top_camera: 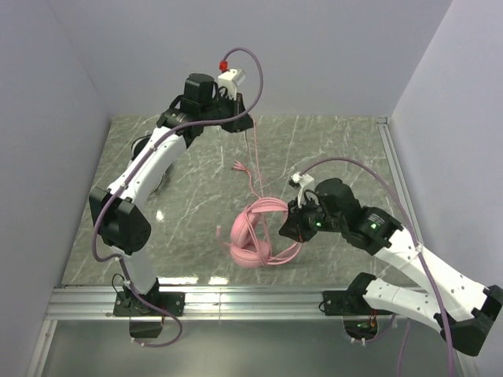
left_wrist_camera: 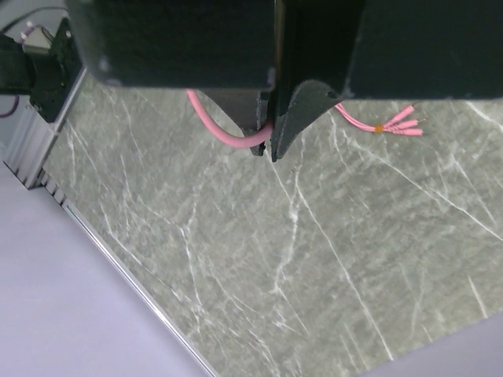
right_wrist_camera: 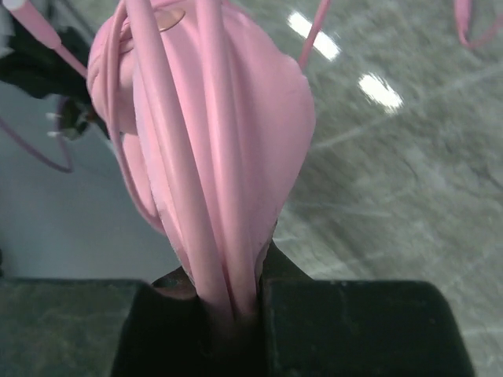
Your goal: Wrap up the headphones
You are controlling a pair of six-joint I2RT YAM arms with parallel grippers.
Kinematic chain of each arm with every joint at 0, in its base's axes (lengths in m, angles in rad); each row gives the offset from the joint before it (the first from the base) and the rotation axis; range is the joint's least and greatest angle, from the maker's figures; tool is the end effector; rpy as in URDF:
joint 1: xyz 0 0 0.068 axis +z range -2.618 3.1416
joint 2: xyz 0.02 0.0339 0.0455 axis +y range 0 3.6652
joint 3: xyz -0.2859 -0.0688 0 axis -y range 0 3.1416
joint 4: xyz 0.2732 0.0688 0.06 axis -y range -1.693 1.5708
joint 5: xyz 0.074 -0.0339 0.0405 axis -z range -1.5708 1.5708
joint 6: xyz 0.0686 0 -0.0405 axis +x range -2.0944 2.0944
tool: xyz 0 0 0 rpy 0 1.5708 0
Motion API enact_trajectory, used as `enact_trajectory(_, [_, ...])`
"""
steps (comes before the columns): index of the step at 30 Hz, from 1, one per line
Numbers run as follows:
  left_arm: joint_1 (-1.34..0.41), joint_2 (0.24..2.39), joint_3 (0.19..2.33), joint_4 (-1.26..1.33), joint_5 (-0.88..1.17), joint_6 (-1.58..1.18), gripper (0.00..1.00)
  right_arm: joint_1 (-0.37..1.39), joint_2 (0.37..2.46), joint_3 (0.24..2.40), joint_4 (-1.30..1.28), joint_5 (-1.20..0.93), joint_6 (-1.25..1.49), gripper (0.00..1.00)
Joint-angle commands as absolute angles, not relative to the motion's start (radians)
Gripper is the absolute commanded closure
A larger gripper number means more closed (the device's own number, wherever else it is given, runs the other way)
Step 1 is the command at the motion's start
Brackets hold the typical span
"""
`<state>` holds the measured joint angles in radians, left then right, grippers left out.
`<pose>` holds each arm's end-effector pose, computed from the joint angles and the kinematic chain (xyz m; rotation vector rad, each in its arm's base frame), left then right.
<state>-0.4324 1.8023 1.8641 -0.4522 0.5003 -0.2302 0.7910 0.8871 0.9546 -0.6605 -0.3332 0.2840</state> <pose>0.4208 -0.2305 0.4175 0.5415 1.9520 -0.9174 0.1409 0.1744 0.3358 -0.7710 2.1608 0.9524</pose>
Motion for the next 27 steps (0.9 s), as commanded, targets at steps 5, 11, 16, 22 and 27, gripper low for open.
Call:
enact_trajectory(5, [-0.436, 1.668, 1.855, -0.459, 0.456, -0.203, 1.00, 0.813, 0.942, 0.923, -0.715, -0.178, 0.357, 1.00])
enact_trajectory(11, [-0.436, 1.618, 1.861, -0.544, 0.350, -0.161, 1.00, 0.808, 0.979, 0.951, -0.824, 0.032, 0.423, 1.00])
enact_trajectory(16, [-0.454, 1.595, 1.859, -0.616, 0.314, -0.135, 1.00, 0.793, 1.032, 1.005, -0.923, 0.211, 0.465, 1.00])
enact_trajectory(22, [-0.505, 1.551, 1.851, -0.689, 0.247, -0.103, 1.00, 0.720, 1.072, 1.068, -0.992, 0.333, 0.480, 1.00])
enact_trajectory(27, [-0.540, 1.534, 1.856, -0.814, 0.276, -0.101, 1.00, 0.634, 1.107, 1.117, -0.991, 0.419, 0.497, 1.00])
